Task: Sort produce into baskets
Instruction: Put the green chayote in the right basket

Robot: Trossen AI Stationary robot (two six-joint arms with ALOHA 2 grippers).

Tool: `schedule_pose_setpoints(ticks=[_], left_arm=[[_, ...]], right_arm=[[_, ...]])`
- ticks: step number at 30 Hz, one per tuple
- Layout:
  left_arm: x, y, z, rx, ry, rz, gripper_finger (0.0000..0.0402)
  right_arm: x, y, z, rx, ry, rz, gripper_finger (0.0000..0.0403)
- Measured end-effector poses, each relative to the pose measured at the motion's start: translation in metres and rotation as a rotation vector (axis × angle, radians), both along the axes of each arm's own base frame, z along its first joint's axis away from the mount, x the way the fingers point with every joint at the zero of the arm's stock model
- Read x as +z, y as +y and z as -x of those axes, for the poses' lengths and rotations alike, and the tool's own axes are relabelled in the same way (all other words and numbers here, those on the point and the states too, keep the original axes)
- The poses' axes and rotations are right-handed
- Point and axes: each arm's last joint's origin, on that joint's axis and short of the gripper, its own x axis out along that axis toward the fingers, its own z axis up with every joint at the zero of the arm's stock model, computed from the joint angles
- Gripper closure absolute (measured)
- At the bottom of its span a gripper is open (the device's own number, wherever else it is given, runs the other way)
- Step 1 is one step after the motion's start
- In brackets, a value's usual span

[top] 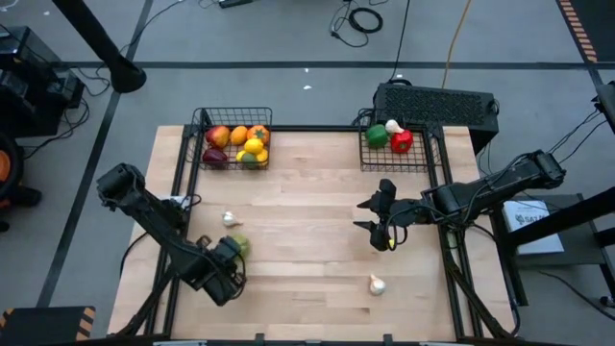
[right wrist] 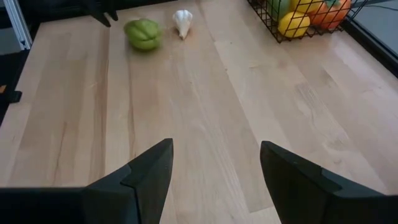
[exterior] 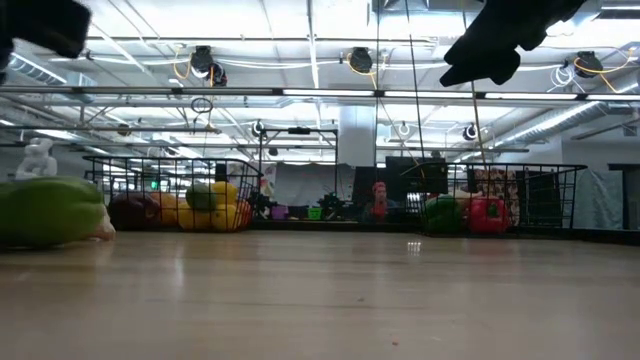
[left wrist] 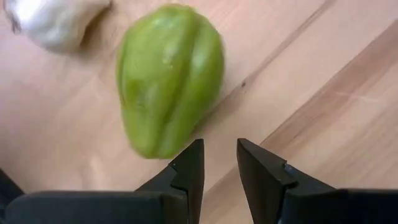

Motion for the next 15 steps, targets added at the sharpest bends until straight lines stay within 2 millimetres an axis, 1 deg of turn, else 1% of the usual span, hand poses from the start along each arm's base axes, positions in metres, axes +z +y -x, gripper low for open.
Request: schedule_pose_setpoints(ticks=[5, 9, 11, 15], left_arm=[[0.011, 0.004, -0.004, -0.053, 0.020, -0.031, 0.0299], [0.010, 0.007, -0.002, 0.011, 0.011, -0.057, 0.0294], [0.006, 0.007, -0.001, 0.073, 0.007, -0.040, 0.0276], [-0.002, 0.000, 0.007, 0.224, -0.073, -0.023, 0.0214]], right_arm=[[0.000, 0.000, 0.000, 0.003, 0.002, 0.005, 0.0170], [-0.001, 0.000, 0.001, 0.013, 0.018, 0.023, 0.0170], [-0.003, -0.001, 0.002, 0.012, 0.040, 0.029, 0.0170], [-0.005, -0.001, 0.004, -0.004, 0.071, 0.018, 0.0170]])
